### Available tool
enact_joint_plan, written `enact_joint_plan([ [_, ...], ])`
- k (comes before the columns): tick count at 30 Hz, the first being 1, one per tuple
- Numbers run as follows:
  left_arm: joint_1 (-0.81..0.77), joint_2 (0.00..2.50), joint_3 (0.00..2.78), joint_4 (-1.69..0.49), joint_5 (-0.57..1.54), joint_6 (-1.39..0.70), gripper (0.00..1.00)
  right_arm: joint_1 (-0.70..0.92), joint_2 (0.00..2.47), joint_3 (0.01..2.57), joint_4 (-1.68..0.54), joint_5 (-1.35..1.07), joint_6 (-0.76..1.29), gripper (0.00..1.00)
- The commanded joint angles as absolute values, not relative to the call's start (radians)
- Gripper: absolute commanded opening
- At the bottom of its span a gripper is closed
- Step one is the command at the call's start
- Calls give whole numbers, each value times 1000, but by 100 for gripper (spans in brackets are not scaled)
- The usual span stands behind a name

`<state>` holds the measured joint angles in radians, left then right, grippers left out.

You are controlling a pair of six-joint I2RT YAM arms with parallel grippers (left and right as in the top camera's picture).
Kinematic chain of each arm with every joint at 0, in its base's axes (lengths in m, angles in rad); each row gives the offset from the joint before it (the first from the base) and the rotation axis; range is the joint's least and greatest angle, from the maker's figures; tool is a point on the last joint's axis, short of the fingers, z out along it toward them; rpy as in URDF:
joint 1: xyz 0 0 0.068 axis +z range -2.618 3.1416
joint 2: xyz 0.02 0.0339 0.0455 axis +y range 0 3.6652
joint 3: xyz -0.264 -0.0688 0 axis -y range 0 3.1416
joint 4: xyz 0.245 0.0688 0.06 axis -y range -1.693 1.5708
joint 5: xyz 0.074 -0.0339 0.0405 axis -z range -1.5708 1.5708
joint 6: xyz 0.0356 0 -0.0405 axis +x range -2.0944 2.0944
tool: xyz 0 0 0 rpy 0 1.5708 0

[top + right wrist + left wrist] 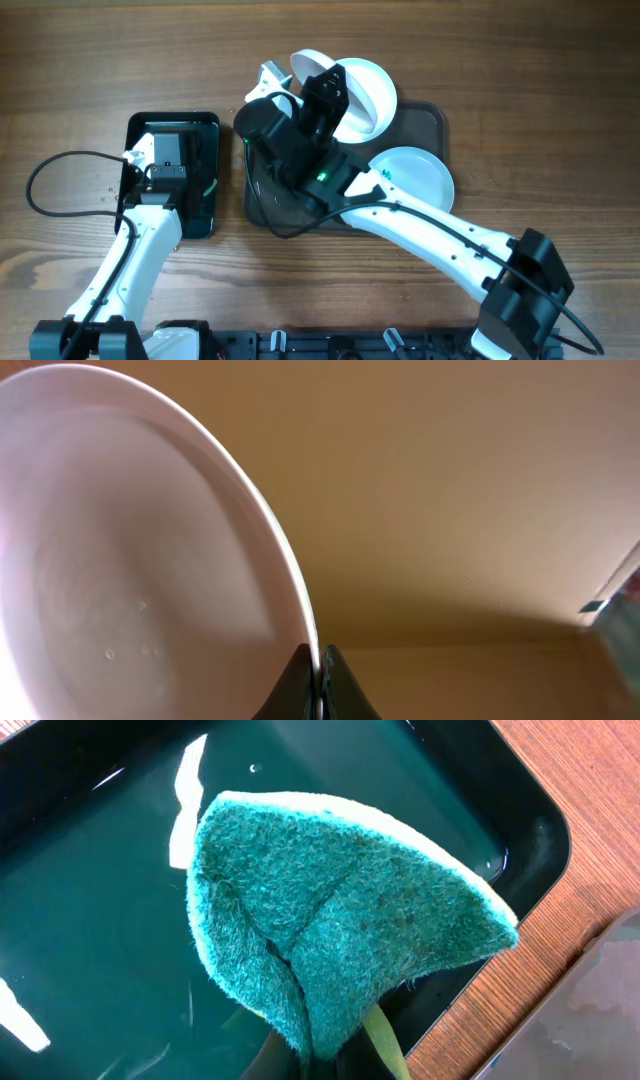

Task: Clean dirty plates on tray and stack at the side
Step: 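Lift the cleaned plate off the tray with the right gripper, then carry the plate right and set it on the table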

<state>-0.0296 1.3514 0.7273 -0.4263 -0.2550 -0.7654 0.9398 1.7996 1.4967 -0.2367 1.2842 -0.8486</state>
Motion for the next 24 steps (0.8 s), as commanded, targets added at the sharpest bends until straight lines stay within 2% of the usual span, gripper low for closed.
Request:
enact_joint_plan([
  [1, -23, 1357, 728, -421, -250, -779, 4, 945, 1782, 1514, -228, 1346, -911, 4],
  [3, -23, 1357, 728, -421, -250, -778, 4, 945, 1782, 1512, -229, 1343, -871, 4],
  [5, -23, 1357, 728, -421, -250, -779, 4, 945, 1782, 1498, -260, 1312, -728, 4],
  [10, -24, 1357, 728, -424, -242, -778, 4, 930, 1784, 1467, -554, 888, -527, 4],
  [14, -24, 1357, 728, -424, -242, -778, 4, 909, 1771, 1469, -479, 998, -498, 4],
  [16, -24, 1357, 728, -424, -239, -778, 4, 884, 1759, 1469, -457, 900, -494, 4],
  [19, -24, 1357, 728, -424, -218, -778, 4, 818, 1736, 1469, -465, 680, -398, 4],
  [24, -24, 1357, 725, -425, -213, -778, 4, 565, 1717, 1468, -495, 88, -117, 4],
])
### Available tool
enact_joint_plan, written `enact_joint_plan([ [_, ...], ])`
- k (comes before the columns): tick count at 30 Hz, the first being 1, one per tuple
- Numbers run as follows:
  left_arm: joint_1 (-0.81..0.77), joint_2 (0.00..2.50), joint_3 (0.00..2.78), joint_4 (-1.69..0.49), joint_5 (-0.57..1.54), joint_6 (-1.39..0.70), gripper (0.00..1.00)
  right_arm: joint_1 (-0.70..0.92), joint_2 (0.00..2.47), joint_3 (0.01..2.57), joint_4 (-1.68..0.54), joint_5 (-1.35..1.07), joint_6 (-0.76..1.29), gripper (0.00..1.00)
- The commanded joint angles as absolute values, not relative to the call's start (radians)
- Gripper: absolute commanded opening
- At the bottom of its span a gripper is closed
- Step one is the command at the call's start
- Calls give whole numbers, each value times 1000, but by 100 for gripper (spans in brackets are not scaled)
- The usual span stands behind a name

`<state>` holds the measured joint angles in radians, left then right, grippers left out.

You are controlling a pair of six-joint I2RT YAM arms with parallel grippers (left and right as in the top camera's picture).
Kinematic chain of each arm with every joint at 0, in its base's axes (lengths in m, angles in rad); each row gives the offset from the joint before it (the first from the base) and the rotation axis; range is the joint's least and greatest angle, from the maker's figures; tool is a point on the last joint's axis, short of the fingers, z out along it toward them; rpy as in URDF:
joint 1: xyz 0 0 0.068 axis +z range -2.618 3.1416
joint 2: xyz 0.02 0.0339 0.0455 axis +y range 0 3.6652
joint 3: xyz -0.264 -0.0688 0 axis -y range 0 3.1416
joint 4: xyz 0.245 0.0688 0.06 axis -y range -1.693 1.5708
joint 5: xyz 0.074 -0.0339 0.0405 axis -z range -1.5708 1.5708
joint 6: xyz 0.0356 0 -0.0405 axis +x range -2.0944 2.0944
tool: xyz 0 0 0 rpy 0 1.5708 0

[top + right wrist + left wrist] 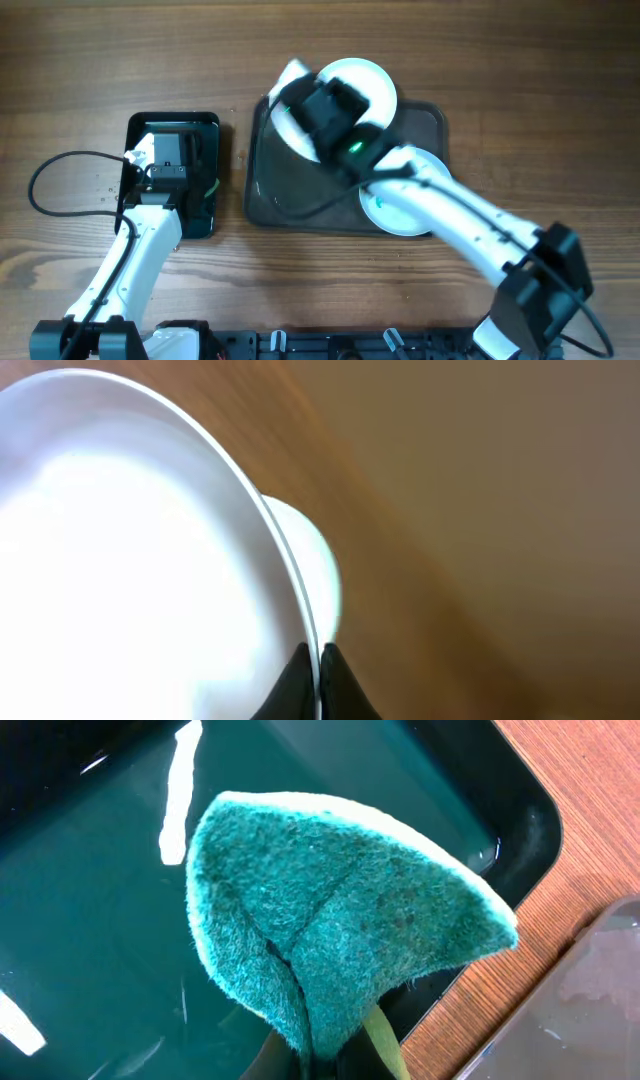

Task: Clean dirty plates on tray and stack at the side
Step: 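Carry the plate right and set it on the table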

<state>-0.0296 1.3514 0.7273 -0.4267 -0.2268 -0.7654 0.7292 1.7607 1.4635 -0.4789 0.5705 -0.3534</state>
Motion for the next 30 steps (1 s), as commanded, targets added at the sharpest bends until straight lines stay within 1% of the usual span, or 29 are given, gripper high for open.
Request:
enact_joint_plan([
  [1, -24, 1357, 725, -428, -213, -778, 4, 516, 1720, 1468, -502, -6, -82, 4],
  [2, -24, 1357, 725, -432, -213, -778, 4, 438, 1728, 1468, -512, -153, -32, 4],
  [4, -24, 1357, 725, -432, -213, -778, 4, 329, 1744, 1468, -521, -329, 30, 4],
  [5, -24, 1357, 725, -431, -213, -778, 4, 244, 1764, 1468, -525, -422, 75, 5],
  [6, -24, 1357, 725, -431, -213, -778, 4, 183, 1781, 1468, -525, -452, 115, 4],
  [13, -24, 1357, 725, -431, -213, -778, 4, -109, 1887, 1467, -524, -453, 409, 5],
  [18, -24, 1358, 725, -431, -213, -778, 4, -242, 1931, 1467, -506, -448, 463, 4],
  [22, -24, 1358, 725, -431, -213, -778, 4, -323, 1953, 1465, -510, -307, 526, 4],
  [24, -24, 1358, 725, -431, -213, -778, 4, -351, 1967, 1465, -507, -243, 522, 4],
  [28, -24, 1358, 725, -430, -213, -778, 4, -368, 1989, 1465, -518, -237, 419, 4],
  [30, -24, 1358, 725, -430, -213, -779, 4, -367, 2004, 1465, -529, -225, 398, 4],
])
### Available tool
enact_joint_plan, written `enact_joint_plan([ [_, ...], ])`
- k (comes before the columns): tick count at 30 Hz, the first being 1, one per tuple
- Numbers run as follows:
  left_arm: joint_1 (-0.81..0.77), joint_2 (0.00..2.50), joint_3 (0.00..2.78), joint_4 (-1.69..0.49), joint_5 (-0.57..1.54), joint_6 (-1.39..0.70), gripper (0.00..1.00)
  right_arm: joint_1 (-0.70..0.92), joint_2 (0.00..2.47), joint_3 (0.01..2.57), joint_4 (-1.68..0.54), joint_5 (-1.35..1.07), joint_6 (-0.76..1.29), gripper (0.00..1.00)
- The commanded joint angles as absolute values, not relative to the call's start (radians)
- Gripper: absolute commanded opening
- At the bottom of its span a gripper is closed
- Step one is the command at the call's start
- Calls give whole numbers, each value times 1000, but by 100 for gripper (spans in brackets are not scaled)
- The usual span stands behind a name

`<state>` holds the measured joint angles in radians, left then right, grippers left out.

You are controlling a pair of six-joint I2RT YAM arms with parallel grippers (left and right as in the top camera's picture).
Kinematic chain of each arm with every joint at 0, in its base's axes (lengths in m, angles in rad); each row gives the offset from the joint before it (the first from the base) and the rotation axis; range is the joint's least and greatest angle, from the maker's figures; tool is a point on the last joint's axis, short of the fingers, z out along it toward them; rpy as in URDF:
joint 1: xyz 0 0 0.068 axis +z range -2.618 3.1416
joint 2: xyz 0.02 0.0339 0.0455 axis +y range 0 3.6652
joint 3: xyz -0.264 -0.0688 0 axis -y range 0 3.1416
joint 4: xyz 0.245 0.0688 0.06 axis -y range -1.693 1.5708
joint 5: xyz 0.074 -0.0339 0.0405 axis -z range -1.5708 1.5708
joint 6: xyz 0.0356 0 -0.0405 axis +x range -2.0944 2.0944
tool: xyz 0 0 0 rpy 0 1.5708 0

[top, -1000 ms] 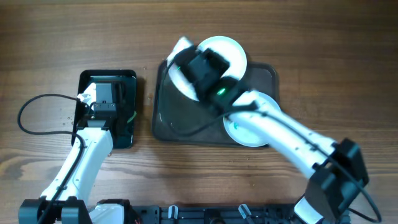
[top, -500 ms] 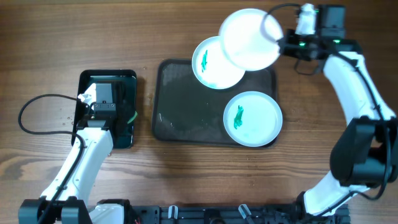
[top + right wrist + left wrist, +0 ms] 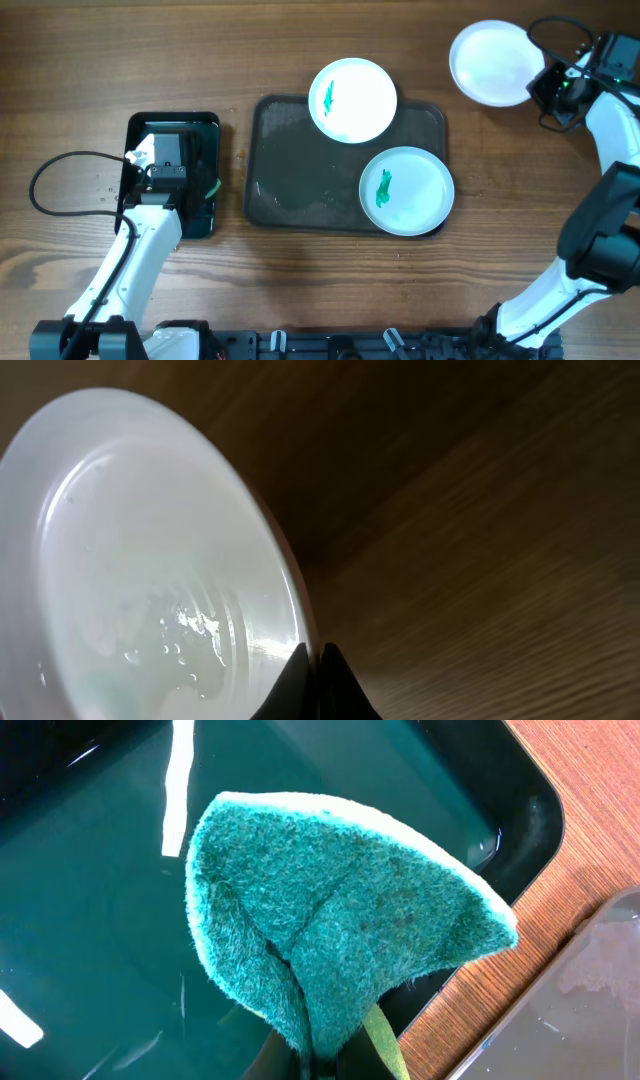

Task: Clean dirty plates on tray and stack at the side
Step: 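Carry the plate right and set it on the table, then open the right gripper and move it to the top plate rim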

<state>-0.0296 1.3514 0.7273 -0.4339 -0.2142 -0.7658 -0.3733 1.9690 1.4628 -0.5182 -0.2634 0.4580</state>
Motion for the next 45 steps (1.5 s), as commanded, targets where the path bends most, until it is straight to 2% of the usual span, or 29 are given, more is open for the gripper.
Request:
enact_joint_plan([
  [1, -24, 1358, 725, -430, -213, -778, 4, -367, 2010, 1464, -531, -223, 400, 4],
  [6, -24, 1358, 725, -423, -213, -778, 4, -367, 2054, 1464, -537, -107, 400, 4],
  [7, -24, 1358, 725, -423, -213, -778, 4, -367, 2061, 1464, -540, -107, 394, 8],
  [9, -24, 1358, 725, -423, -213, -778, 4, -367, 2070, 1464, -545, -108, 392, 20],
  [11, -24, 1358, 725, -420, -213, -778, 4, -367, 2070, 1464, -551, -109, 381, 23],
  [14, -24, 1358, 725, -420, -213, -778, 4, -367, 2051, 1465, -561, -138, 328, 34],
  [19, -24, 1358, 725, -416, -213, -778, 4, -361, 1967, 1472, -536, -440, 287, 48],
  [22, -24, 1358, 725, -412, -213, -778, 4, -326, 1913, 1472, -447, -664, 258, 74],
  [23, -24, 1358, 725, -411, -213, -779, 4, -306, 1904, 1472, -426, -695, 236, 89],
  [24, -24, 1358, 725, -411, -213, -779, 4, -281, 1898, 1472, -413, -704, 219, 100],
  [26, -24, 1358, 725, -411, -213, -779, 4, -216, 1899, 1472, -405, -694, 135, 100],
  [28, -24, 1358, 725, -408, -212, -779, 4, -115, 1924, 1472, -416, -581, 62, 100],
  [34, -24, 1358, 725, -408, -208, -779, 4, 93, 1995, 1472, -408, -293, 22, 99],
  [39, -24, 1358, 725, -408, -201, -779, 4, 174, 2032, 1472, -390, -205, 0, 91],
  [45, -24, 1358, 725, -408, -198, -778, 4, 188, 2105, 1472, -379, -211, 6, 86],
])
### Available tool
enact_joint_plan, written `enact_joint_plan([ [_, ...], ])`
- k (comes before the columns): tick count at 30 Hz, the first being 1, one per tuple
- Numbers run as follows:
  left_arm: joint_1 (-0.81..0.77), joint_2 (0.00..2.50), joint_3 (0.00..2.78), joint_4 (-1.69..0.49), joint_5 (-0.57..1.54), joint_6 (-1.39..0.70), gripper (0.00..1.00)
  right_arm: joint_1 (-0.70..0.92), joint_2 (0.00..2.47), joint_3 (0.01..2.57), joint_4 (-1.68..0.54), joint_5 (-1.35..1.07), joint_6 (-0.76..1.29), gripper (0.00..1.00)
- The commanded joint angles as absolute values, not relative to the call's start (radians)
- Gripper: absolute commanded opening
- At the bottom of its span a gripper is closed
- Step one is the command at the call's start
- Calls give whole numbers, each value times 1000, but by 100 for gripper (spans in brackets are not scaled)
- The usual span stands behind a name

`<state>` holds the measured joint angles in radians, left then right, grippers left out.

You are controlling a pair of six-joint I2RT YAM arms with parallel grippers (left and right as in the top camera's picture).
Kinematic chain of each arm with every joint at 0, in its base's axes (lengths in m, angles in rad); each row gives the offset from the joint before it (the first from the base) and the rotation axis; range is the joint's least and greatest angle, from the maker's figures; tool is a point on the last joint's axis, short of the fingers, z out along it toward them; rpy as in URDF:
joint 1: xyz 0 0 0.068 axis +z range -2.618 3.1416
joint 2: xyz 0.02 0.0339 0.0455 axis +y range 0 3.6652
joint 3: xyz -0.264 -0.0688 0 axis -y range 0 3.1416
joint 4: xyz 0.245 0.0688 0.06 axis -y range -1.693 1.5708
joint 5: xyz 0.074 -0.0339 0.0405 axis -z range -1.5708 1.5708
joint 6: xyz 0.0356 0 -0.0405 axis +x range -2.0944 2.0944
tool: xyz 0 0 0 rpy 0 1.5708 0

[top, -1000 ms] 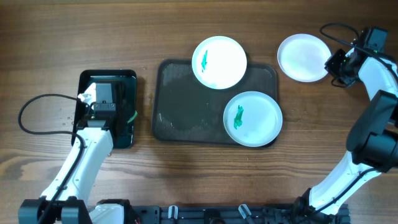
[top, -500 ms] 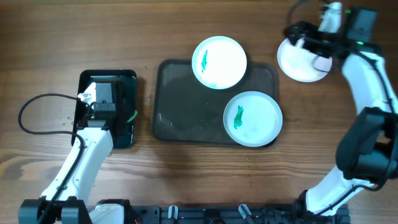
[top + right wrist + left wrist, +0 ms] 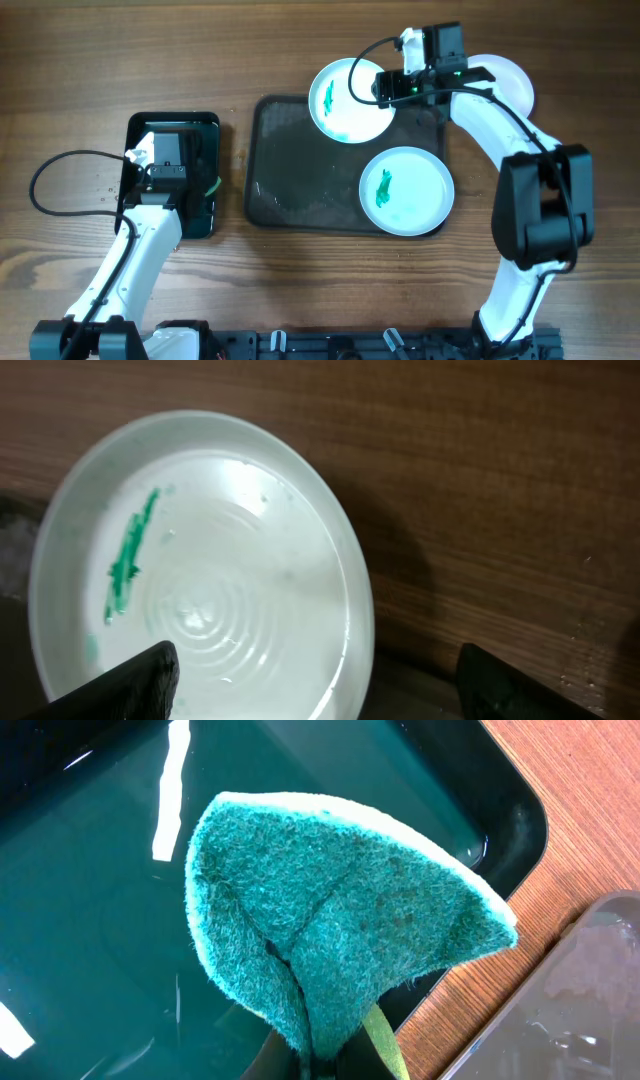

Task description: Clean dirty plates on tray and stack at the side

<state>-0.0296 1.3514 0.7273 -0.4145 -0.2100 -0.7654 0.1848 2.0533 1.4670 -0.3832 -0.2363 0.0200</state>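
Two white plates with green smears remain at the dark tray point(image 3: 300, 170): one at its upper edge point(image 3: 345, 100), one at its lower right point(image 3: 405, 190). A clean white plate point(image 3: 515, 85) lies on the table right of the tray, partly hidden by my right arm. My right gripper point(image 3: 315, 680) is open, its fingers either side of the upper plate's point(image 3: 200, 570) right rim, near the green streak point(image 3: 130, 550). My left gripper point(image 3: 320, 1065) is shut on a folded green sponge point(image 3: 340, 920), held over the water basin point(image 3: 80, 920).
The black basin point(image 3: 205, 170) of water stands left of the tray, with a narrow strip of table between them. The tray's corner point(image 3: 580, 1000) shows wet in the left wrist view. A black cable point(image 3: 50, 180) loops at the far left.
My right gripper was shut on the clean plate at the far right. That plate now lies on the table right of the tray; the gripper is open at the upper dirty plate's rim.
My right gripper held a white plate by its rim over the tray's left part, then over the tray's upper edge, then far to the right. Now the plate rests beside the tray. My left gripper has kept the sponge over the basin throughout.
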Motion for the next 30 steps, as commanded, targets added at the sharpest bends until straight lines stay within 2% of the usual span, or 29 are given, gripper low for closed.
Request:
enact_joint_plan([
  [1, -24, 1358, 725, -408, -198, -778, 4, 189, 2112, 1472, -377, -226, 7, 84],
  [5, -24, 1358, 725, -401, -198, -778, 4, 202, 2135, 1472, -360, -236, 7, 75],
  [9, -24, 1358, 725, -400, -198, -778, 4, 219, 2147, 1472, -355, -236, 7, 48],
  [13, -24, 1358, 725, -400, -198, -779, 4, 233, 2152, 1472, -355, -235, 18, 35],
  [16, -24, 1358, 725, -399, -198, -778, 4, 242, 2152, 1472, -358, -236, 38, 6],
  [18, -24, 1358, 725, -393, -198, -778, 4, 253, 2151, 1472, -368, -242, 56, 4],
  [24, -24, 1358, 725, -374, -198, -778, 4, 289, 2149, 1472, -469, -456, 74, 4],
  [28, -24, 1358, 725, -374, -198, -778, 4, 319, 2149, 1472, -567, -465, 112, 4],
  [30, -24, 1358, 725, -374, -198, -778, 4, 338, 2149, 1472, -578, -465, 104, 17],
])
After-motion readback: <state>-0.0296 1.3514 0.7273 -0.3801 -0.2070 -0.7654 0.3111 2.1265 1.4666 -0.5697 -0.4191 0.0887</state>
